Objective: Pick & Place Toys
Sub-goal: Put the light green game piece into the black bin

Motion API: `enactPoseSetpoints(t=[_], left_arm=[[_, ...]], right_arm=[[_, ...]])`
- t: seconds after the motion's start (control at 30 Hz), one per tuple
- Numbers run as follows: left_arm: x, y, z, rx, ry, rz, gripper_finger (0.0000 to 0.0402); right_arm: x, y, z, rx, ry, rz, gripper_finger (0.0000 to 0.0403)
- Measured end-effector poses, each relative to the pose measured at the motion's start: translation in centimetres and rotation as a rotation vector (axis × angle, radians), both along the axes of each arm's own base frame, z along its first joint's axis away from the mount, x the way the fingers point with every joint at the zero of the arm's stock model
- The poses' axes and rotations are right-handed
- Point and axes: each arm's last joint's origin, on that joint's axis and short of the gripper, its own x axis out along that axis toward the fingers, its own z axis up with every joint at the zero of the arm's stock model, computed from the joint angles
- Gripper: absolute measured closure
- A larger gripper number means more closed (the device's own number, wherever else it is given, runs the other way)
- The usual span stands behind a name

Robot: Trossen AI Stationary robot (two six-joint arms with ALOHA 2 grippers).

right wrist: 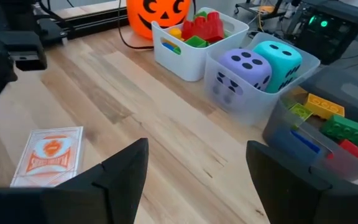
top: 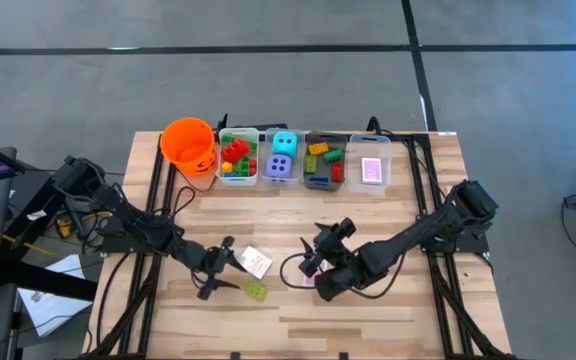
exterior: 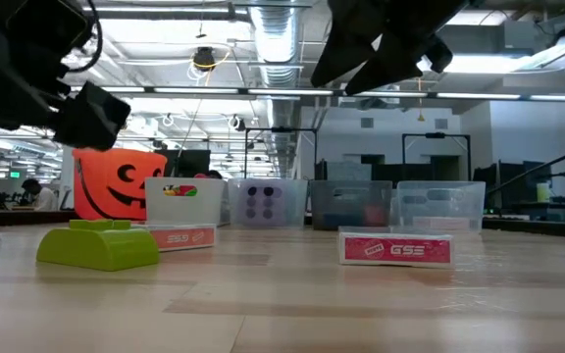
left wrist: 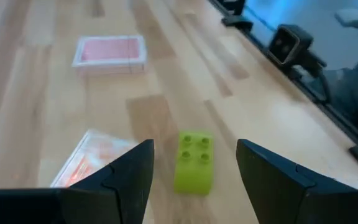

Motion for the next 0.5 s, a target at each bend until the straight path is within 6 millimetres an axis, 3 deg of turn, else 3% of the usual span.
enactPoseSetpoints(t=[0.2,0.5], left_arm=[[-1.1,0.7,-1.3,-0.056,0.022,0.040,0.0172],[-1.1,0.6,-2.9,-0.043,0.082,0.054,0.0104]], right_arm=[[0.1,-0.3,0.0,0.000,0.001,-0.007,0.0139],[0.3,-0.8,0.0,0.000,0.001,-0.023,0.0139]])
